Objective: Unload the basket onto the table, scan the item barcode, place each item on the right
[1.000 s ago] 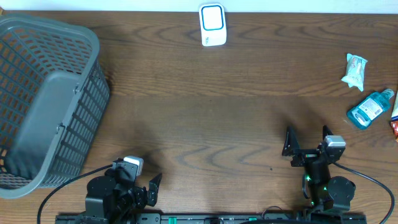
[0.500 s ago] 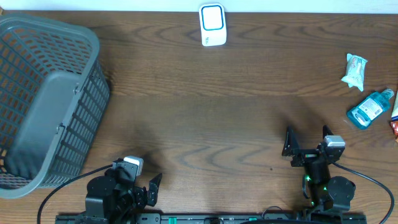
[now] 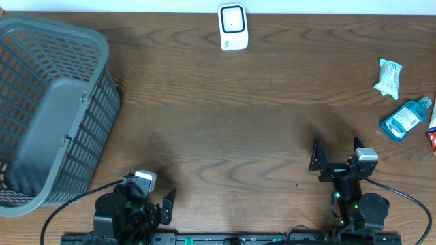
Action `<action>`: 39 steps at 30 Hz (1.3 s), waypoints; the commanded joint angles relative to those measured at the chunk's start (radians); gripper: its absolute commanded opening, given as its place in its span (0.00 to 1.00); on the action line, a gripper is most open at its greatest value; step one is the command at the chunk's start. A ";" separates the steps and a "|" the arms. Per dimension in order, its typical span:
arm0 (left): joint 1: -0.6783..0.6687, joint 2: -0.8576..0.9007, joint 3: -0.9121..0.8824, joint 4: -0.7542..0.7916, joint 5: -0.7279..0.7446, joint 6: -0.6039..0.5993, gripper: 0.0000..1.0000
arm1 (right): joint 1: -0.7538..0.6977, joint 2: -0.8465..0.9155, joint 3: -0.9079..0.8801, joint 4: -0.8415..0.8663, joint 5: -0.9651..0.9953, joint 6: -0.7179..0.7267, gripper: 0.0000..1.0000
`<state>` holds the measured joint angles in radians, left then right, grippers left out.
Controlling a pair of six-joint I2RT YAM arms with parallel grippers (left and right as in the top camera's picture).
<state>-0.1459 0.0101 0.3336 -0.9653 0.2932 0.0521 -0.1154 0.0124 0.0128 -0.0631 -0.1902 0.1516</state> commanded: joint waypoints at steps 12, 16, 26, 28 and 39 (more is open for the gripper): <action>0.040 -0.008 -0.232 0.848 -0.024 0.044 0.99 | 0.005 -0.007 -0.006 0.002 -0.003 -0.011 0.99; 0.041 -0.008 -0.298 0.927 -0.024 0.041 0.99 | 0.005 -0.007 -0.006 0.002 -0.003 -0.011 0.99; 0.047 -0.008 -0.330 0.909 -0.144 0.039 0.99 | 0.005 -0.007 -0.006 0.002 -0.003 -0.011 0.99; 0.048 -0.008 -0.330 0.903 -0.182 0.006 0.99 | 0.005 -0.007 -0.006 0.002 -0.003 -0.011 0.99; 0.085 -0.008 -0.330 0.896 -0.234 -0.080 0.99 | 0.005 -0.007 -0.006 0.002 -0.003 -0.011 0.99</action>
<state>-0.0719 0.0105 0.0311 -0.0483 0.0753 -0.0078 -0.1154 0.0116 0.0113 -0.0616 -0.1905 0.1509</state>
